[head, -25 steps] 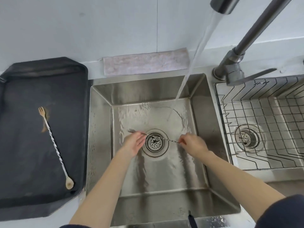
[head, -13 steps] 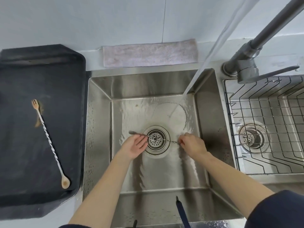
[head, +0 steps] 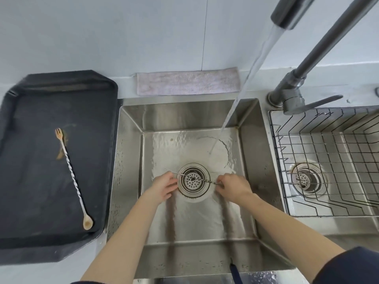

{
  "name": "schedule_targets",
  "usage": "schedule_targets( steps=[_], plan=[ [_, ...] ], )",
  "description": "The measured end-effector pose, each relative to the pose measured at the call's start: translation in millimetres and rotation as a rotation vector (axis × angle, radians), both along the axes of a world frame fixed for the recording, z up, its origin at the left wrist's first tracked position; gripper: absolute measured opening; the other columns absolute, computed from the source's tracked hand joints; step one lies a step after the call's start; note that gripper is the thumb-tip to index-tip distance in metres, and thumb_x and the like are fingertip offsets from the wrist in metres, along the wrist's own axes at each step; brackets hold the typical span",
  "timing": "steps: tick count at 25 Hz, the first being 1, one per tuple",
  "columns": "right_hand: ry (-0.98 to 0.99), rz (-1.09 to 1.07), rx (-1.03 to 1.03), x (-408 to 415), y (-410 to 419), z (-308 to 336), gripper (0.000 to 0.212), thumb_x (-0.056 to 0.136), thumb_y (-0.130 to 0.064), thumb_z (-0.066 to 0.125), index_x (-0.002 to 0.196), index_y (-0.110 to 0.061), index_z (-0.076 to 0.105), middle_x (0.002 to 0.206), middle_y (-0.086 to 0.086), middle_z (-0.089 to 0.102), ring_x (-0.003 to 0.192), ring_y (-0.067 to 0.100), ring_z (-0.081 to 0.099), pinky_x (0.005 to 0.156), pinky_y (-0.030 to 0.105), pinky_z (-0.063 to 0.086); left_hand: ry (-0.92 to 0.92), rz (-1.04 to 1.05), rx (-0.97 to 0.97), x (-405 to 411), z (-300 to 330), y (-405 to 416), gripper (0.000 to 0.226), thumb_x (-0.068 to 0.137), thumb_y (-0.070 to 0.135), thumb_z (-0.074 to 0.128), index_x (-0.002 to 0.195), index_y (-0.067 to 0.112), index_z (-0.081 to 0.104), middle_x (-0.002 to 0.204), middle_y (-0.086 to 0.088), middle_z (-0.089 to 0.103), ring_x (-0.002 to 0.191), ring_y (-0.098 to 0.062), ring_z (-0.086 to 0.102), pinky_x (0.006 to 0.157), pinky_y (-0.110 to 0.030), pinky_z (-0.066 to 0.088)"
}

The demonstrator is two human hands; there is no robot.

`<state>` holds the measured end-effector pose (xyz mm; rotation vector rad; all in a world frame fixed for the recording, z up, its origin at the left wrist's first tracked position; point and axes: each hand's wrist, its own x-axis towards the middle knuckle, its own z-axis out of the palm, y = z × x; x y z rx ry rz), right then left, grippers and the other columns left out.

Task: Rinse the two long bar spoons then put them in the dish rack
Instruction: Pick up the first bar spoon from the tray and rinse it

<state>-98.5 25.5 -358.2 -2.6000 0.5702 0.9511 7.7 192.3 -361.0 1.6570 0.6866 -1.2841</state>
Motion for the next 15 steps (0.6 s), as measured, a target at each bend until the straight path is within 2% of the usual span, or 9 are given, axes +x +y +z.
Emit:
schedule_targets(
  steps=[2, 3, 6, 9, 12, 15],
  plan=[
    [0.001, 0.009, 0.003, 0, 6, 11, 0.036, 0.091, -0.029, 0.043, 0.123, -0.017, 0.055, 0.128, 0.008, 0.059, 0.118, 0.028, 0.054, 0.098, 0.038, 0.042, -0.174, -0.178, 0.101, -2, 13, 0, 0.017, 0.094, 0.022, 0.040, 0.088, 0.016, 0.055, 0.117, -0.006, 0.057, 0.109, -0.022, 0.055, 0.090, -0.029, 0.040],
    [0.001, 0.010, 0.006, 1, 9, 17, 0.038, 0.091, -0.031, 0.044, 0.125, -0.017, 0.054, 0.129, 0.008, 0.058, 0.119, 0.028, 0.053, 0.099, 0.038, 0.041, -0.259, -0.274, 0.138, -4, 20, 0, 0.018, 0.093, 0.021, 0.042, 0.091, 0.013, 0.058, 0.117, -0.008, 0.057, 0.108, -0.023, 0.055, 0.087, -0.030, 0.043],
    [-0.015, 0.029, 0.015, 1, 17, 37, 0.045, 0.089, -0.038, 0.048, 0.129, -0.018, 0.050, 0.132, 0.010, 0.055, 0.123, 0.029, 0.049, 0.105, 0.040, 0.037, -0.424, -0.544, 0.194, -6, 45, 1, 0.034, 0.092, 0.022, 0.044, 0.116, 0.003, 0.059, 0.129, -0.015, 0.057, 0.122, -0.030, 0.052, 0.100, -0.033, 0.041],
    [-0.047, 0.077, 0.011, 3, 26, 55, 0.049, 0.087, -0.039, 0.051, 0.131, -0.017, 0.049, 0.134, 0.010, 0.052, 0.126, 0.029, 0.046, 0.108, 0.041, 0.034, -0.524, -0.670, 0.192, 0, 67, 8, 0.031, 0.089, 0.024, 0.046, 0.113, 0.010, 0.060, 0.120, -0.008, 0.059, 0.123, -0.028, 0.051, 0.097, -0.027, 0.040],
    [-0.099, 0.126, 0.007, 5, 39, 76, 0.046, 0.088, -0.035, 0.052, 0.129, -0.015, 0.050, 0.135, 0.011, 0.051, 0.128, 0.028, 0.043, 0.107, 0.041, 0.032, -0.630, -0.707, 0.216, 8, 90, 23, 0.039, 0.087, 0.026, 0.049, 0.123, 0.013, 0.057, 0.132, -0.006, 0.057, 0.123, -0.024, 0.051, 0.106, -0.032, 0.039],
    [-0.182, 0.141, 0.032, 11, 56, 95, 0.047, 0.089, -0.030, 0.052, 0.133, -0.016, 0.046, 0.137, 0.011, 0.048, 0.130, 0.027, 0.041, 0.108, 0.039, 0.031, -0.744, -0.770, 0.273, 15, 115, 43, 0.038, 0.090, 0.027, 0.045, 0.125, 0.019, 0.055, 0.134, -0.002, 0.055, 0.123, -0.023, 0.051, 0.101, -0.030, 0.039]
  ],
)
